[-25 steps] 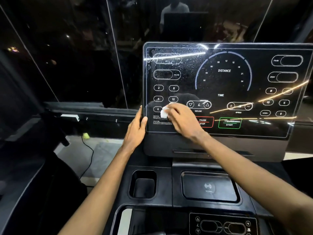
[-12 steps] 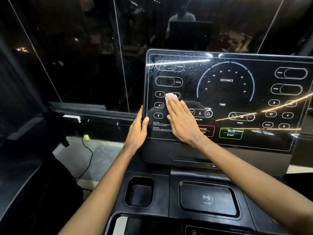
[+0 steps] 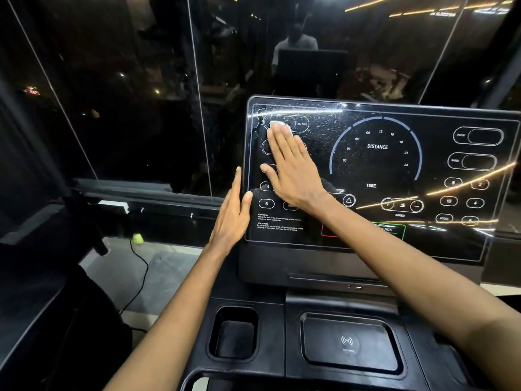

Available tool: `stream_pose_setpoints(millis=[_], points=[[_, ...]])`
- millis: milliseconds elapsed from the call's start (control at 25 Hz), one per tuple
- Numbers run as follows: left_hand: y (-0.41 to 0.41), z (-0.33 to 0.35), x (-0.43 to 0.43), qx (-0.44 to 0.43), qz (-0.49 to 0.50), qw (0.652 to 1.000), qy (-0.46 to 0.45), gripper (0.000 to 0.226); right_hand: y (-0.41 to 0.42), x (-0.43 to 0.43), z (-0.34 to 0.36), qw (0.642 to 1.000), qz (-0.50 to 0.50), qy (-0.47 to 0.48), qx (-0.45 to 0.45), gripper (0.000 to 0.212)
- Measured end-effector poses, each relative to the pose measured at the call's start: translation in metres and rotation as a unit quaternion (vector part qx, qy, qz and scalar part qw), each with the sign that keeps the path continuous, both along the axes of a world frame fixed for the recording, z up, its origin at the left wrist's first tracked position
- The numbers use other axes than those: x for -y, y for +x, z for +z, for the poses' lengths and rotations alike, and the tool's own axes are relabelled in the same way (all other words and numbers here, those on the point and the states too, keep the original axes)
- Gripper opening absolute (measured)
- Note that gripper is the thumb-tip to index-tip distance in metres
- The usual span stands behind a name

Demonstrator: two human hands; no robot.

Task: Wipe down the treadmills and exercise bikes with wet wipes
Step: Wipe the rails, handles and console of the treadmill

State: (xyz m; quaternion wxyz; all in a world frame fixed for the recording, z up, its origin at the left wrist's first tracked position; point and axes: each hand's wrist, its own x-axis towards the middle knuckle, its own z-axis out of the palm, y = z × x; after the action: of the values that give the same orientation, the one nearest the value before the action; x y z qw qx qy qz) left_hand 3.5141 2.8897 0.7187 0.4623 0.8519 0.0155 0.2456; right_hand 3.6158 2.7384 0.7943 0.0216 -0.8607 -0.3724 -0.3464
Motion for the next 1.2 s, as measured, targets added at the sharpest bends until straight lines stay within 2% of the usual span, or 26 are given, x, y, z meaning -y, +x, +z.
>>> stream_pose_setpoints(millis=[120, 240, 400, 560, 720, 880, 1080, 1200], points=[[0.002, -0.001, 0.0, 0.02, -0.003, 1.0, -0.008, 0.059, 0.007, -0.012, 0.017, 0.997, 0.053, -0.045, 0.015, 0.07], [0.004, -0.003, 0.001, 0.021, 0.001, 1.0, -0.015, 0.058, 0.012, -0.026, 0.032, 0.999, 0.047, -0.001, 0.017, 0.066], [0.004, -0.003, 0.0, 0.014, -0.001, 1.0, -0.009, 0.058, 0.011, -0.033, 0.035, 0.999, 0.03, 0.004, 0.034, 0.066], [0.004, 0.01, 0.001, 0.0, 0.008, 1.0, -0.007, 0.059, 0.017, -0.019, 0.054, 0.99, 0.066, 0.123, -0.016, 0.052], [0.022, 0.04, 0.0, 0.036, 0.011, 0.999, 0.01, 0.061, 0.023, 0.011, 0.049, 0.97, 0.129, 0.205, -0.037, 0.043], [0.039, 0.068, 0.001, 0.043, 0.031, 0.998, 0.029, 0.065, 0.03, 0.012, 0.056, 0.941, 0.125, 0.312, -0.039, 0.022], [0.045, 0.073, -0.004, 0.06, 0.006, 0.997, 0.044, 0.07, 0.02, -0.022, 0.061, 0.943, 0.136, 0.304, -0.004, 0.015], [0.045, 0.073, -0.012, 0.113, -0.002, 0.991, 0.067, 0.072, 0.027, -0.008, 0.065, 0.918, 0.083, 0.387, -0.034, 0.017]])
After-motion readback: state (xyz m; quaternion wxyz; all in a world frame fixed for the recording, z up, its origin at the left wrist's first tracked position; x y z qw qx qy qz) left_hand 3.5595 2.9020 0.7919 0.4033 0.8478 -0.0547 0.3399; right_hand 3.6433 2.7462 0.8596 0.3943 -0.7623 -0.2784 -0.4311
